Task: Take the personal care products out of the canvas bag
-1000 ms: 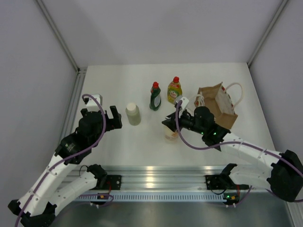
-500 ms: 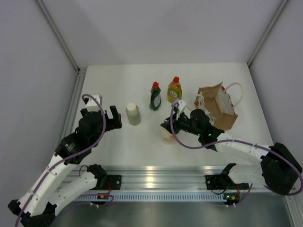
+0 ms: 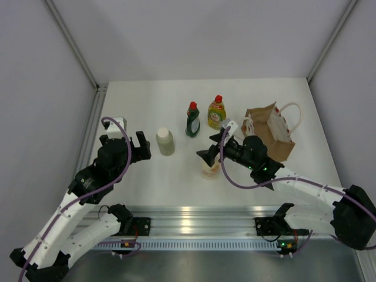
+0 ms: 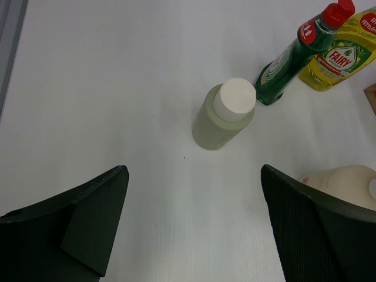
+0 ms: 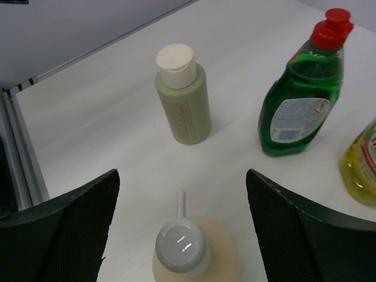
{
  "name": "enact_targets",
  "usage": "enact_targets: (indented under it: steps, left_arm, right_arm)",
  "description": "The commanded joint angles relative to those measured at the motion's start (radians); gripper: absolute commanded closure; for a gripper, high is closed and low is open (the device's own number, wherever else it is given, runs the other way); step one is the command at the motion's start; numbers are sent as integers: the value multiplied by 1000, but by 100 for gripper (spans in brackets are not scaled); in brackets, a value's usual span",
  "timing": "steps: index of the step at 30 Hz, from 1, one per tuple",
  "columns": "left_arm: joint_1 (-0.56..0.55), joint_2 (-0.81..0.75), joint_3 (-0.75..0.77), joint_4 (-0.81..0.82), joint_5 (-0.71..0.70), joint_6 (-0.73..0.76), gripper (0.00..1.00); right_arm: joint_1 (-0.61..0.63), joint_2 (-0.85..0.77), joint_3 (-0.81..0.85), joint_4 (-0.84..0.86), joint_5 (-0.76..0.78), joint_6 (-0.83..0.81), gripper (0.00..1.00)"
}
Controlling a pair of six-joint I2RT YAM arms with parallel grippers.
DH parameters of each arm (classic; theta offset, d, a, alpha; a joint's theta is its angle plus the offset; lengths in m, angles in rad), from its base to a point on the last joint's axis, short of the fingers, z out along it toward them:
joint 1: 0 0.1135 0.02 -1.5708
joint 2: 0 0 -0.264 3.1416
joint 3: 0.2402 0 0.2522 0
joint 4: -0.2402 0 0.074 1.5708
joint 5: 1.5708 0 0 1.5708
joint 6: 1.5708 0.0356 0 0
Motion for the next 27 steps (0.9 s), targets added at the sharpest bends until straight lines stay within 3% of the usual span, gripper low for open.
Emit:
enact_targets:
  steps: [1,6,10,21,27]
  left_arm:
    - [7,-5,-5,48,-35,13,2]
    - [32,-5,-5,48,-42,9,2]
    - [56,-8,-5,49,-45,8,2]
    - [96,-17,-11,48,-97,5,2]
    - [107,-46,-27,46,-163,3,2]
  right_arm:
    - [21,-94,82,-68,115,-33,14]
    - [19,-164,198,-329,518,-8,6]
    - [19,-213,235,-504,717,18,2]
    - [19,-387,261,-840,978,62,0]
    - [21,-480,290,-959,1032,111,0]
